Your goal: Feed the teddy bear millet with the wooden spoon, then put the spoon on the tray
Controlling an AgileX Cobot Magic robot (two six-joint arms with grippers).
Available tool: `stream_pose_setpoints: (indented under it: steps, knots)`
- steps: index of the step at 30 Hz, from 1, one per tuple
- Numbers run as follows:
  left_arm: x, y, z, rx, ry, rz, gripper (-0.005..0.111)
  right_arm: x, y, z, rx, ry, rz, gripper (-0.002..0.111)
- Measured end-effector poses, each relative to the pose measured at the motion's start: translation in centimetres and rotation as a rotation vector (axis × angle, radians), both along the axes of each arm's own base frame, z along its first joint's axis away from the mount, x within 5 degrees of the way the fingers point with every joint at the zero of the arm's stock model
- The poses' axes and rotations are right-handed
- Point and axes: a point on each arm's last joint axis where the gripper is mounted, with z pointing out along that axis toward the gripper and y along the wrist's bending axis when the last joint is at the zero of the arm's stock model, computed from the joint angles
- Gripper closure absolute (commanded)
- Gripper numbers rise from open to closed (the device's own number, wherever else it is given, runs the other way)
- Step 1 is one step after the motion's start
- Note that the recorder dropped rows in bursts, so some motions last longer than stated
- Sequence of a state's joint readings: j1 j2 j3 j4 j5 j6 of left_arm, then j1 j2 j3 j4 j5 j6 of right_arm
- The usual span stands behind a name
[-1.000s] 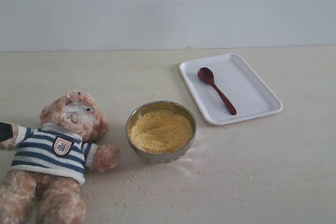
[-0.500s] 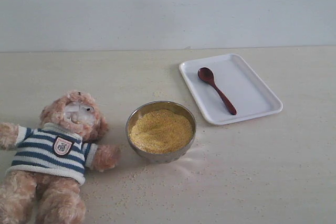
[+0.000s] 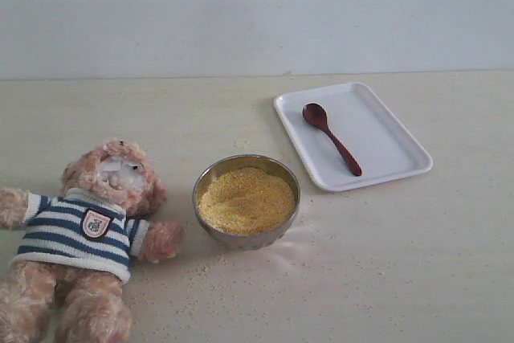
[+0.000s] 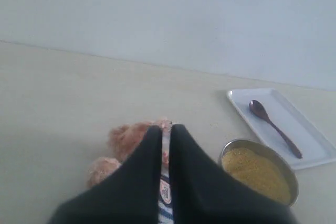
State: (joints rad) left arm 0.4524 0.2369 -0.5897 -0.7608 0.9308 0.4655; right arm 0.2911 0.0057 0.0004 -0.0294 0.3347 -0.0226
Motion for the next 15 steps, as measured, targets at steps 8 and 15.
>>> stream_pose_setpoints:
  steps: [8, 15]
  knots:
    - [-3.3, -1.4, -1.1, 0.039, 0.016, -0.105, 0.102, 0.0, 0.0, 0.0, 0.0, 0.0, 0.0, 0.108]
    - [-4.1, -1.6, -1.2, 0.04, 0.024, -0.22, 0.102, 0.0, 0.0, 0.0, 0.0, 0.0, 0.0, 0.108]
